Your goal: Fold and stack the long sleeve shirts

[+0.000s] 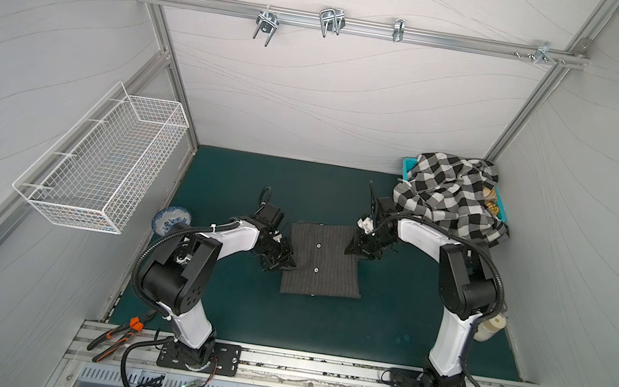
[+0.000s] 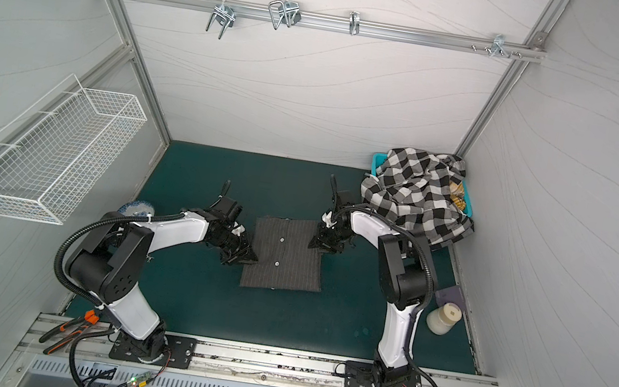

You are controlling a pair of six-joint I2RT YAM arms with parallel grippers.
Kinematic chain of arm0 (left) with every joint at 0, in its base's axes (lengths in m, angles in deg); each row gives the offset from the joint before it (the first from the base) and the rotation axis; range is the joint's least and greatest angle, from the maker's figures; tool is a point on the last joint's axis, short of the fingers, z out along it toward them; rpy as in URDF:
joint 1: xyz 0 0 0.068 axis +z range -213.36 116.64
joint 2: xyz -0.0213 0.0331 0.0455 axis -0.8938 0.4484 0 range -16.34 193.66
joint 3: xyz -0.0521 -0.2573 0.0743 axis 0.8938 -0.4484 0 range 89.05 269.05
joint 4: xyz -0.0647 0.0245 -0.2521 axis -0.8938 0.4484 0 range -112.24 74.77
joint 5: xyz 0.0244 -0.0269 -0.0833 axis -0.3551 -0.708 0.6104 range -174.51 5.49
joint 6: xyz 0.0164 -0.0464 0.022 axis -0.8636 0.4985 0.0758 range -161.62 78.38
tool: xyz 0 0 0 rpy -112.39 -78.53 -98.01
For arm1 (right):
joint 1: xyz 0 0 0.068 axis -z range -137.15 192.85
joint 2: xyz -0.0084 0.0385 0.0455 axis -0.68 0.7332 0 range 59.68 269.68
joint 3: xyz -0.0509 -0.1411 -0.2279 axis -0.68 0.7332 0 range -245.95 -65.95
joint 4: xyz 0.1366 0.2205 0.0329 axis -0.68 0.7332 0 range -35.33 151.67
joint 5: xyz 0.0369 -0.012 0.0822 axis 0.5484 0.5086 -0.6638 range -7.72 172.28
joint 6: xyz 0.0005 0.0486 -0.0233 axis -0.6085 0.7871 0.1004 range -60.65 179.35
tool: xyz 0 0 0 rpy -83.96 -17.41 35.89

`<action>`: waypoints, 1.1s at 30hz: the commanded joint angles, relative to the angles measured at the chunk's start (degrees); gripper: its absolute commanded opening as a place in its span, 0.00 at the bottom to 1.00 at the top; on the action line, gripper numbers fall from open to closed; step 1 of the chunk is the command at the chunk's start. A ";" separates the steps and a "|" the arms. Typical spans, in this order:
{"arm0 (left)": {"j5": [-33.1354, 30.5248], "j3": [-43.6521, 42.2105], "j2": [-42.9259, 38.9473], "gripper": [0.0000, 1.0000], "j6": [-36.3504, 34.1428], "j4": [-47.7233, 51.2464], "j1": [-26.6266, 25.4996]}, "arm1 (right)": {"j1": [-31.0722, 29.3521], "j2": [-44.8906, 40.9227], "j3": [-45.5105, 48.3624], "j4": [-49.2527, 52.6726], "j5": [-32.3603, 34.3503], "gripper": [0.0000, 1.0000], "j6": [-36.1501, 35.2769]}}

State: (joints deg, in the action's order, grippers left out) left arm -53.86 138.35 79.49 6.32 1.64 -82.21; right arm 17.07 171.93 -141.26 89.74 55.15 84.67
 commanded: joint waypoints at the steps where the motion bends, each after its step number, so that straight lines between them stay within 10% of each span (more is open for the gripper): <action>1: -2.26 -0.85 2.10 0.15 -1.33 -0.26 0.47 | -0.50 0.74 1.57 -3.17 -4.28 0.37 2.10; 8: -1.97 -5.06 0.26 0.13 -2.44 -0.04 1.63 | -1.02 -1.37 8.55 -11.59 -11.82 0.06 9.81; 13: -1.68 -7.78 -3.99 0.14 -3.67 2.75 1.10 | -2.99 -8.28 14.78 -12.09 -9.87 0.03 13.69; 21: 1.24 -8.34 -13.58 0.32 -1.70 6.37 0.83 | -3.08 -16.29 10.89 4.59 3.38 0.51 4.55; 33: -3.41 3.31 -5.61 0.31 -6.33 7.90 1.94 | -4.33 -8.75 9.60 -0.23 0.20 0.62 1.76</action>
State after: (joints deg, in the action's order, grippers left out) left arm -55.28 140.47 69.61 1.73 9.60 -80.64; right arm 13.07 160.45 -130.50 90.14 56.55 87.76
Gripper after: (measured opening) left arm 0.311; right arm 0.624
